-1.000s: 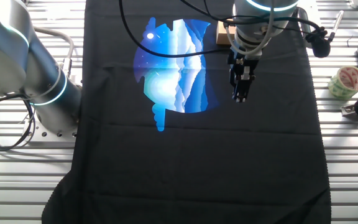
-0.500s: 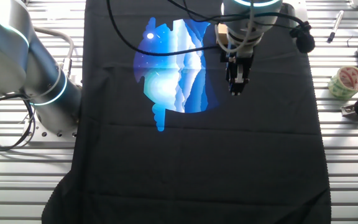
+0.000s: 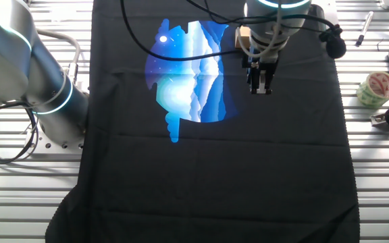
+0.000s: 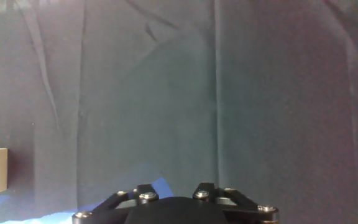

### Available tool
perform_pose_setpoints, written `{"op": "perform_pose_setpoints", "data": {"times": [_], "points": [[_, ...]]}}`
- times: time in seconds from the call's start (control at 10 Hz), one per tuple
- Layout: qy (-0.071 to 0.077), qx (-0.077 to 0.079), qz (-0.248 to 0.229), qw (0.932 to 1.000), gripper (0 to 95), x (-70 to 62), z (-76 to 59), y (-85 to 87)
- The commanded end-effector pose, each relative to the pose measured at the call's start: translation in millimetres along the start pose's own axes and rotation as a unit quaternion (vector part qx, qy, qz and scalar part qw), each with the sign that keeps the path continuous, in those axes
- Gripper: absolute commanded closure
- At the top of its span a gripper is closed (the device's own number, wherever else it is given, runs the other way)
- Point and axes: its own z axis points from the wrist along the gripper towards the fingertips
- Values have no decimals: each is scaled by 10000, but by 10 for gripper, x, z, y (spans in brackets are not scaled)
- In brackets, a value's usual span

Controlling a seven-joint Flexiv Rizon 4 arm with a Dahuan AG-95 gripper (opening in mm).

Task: Approach and touch the side of the small block

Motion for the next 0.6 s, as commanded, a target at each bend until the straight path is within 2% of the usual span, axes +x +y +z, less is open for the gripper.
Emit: {"op": "perform_pose_setpoints", "data": {"times": [0.1, 0.6], "points": [[5, -3, 3, 10000, 950, -11, 10, 5], [-67, 68, 39, 9999, 950, 9, 110, 84]]}}
